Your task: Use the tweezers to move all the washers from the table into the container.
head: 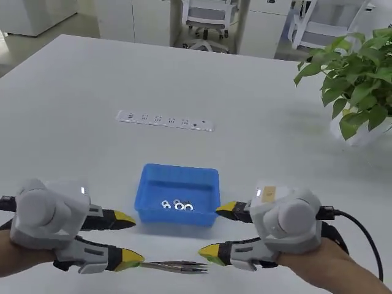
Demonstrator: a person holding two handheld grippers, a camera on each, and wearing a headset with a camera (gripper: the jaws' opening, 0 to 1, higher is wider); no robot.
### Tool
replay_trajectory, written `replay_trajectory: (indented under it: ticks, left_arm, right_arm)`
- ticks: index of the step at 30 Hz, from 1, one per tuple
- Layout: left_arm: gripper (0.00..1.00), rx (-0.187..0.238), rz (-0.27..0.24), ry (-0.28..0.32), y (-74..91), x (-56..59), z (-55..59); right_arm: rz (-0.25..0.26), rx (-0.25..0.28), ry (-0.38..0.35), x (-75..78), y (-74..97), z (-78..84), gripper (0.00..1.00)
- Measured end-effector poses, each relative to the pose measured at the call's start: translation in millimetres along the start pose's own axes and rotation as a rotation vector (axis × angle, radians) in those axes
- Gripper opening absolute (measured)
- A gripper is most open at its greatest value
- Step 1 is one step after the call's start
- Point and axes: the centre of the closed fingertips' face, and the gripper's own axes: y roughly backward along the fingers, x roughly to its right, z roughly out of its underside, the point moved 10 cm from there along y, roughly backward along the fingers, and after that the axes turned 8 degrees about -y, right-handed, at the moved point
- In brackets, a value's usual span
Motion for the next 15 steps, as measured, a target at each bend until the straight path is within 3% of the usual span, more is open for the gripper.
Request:
replay_trajectory:
  ticks: [7,13,15]
  left_arm:
    - [0.67,0.039,-0.076,0.022,14.2,7.7,-8.0]
    - [0.8,0.066,-0.155,0.055,24.3,13.3,-16.2]
    - [0.85,0.083,-0.16,0.055,25.6,16.7,-19.0]
  right_arm:
    - [0.092,0.06,-0.081,2.0,28.0,9.2,0.62]
    - [0.129,0.102,-0.118,-2.8,42.2,12.3,0.77]
    - [0.135,0.127,-0.129,-4.7,44.7,12.8,0.82]
